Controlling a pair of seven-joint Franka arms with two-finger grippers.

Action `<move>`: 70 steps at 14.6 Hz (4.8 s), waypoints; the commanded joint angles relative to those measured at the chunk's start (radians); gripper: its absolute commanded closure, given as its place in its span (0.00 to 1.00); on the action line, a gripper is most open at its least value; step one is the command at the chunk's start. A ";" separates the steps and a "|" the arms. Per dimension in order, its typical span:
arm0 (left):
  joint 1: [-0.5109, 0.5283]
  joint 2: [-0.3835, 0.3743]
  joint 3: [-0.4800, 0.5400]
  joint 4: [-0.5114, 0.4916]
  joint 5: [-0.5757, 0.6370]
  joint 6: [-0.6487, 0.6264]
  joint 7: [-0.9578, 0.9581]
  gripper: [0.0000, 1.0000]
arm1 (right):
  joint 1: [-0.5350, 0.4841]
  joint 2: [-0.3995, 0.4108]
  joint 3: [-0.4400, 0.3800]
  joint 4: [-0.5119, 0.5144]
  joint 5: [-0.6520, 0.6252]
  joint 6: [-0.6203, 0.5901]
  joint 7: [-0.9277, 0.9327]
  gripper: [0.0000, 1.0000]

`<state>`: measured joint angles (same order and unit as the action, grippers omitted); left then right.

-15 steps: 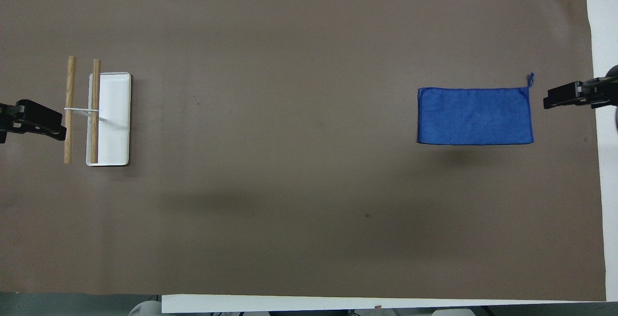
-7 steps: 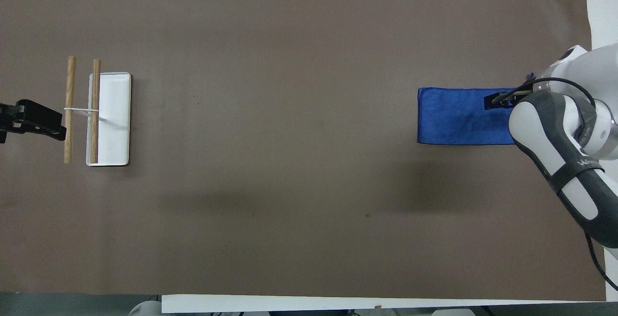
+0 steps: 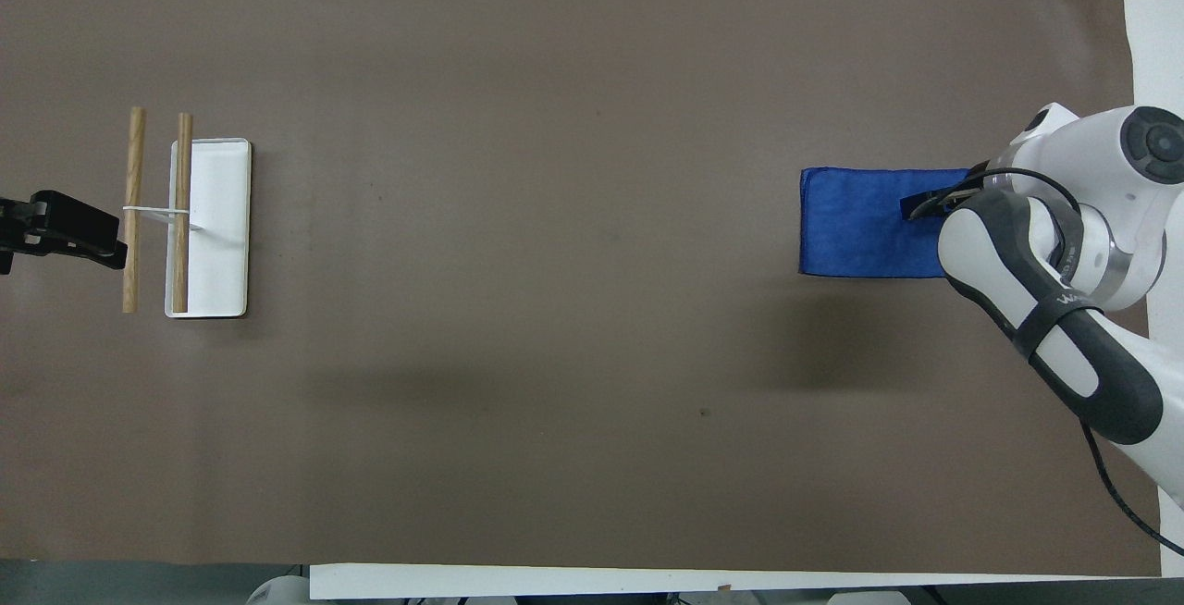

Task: Right arm passes towel to left arm to hang
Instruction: 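Reach the right gripper to the blue towel and grasp its edge, then lift the towel with the right gripper while the left gripper approaches, then close the left gripper on the towel held by the right gripper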

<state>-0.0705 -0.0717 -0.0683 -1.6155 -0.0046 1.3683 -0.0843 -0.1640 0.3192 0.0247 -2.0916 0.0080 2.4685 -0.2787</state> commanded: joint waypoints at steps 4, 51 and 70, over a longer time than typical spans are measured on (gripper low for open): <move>0.006 0.000 0.001 0.006 -0.009 -0.017 -0.008 0.00 | -0.016 -0.015 0.018 -0.042 0.006 0.027 -0.027 0.25; -0.173 -0.146 -0.035 -0.650 -0.652 0.985 -1.551 0.20 | 0.075 0.009 0.877 0.340 0.564 0.245 1.787 1.00; -0.173 -0.053 -0.031 -0.572 -0.643 0.997 -1.502 1.00 | 0.072 0.009 0.877 0.341 0.564 0.245 1.784 1.00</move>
<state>-0.2396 -0.1358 -0.1024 -2.2027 -0.6405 2.3650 -1.6020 -0.0804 0.3137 0.8809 -1.7600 0.5575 2.6956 1.5036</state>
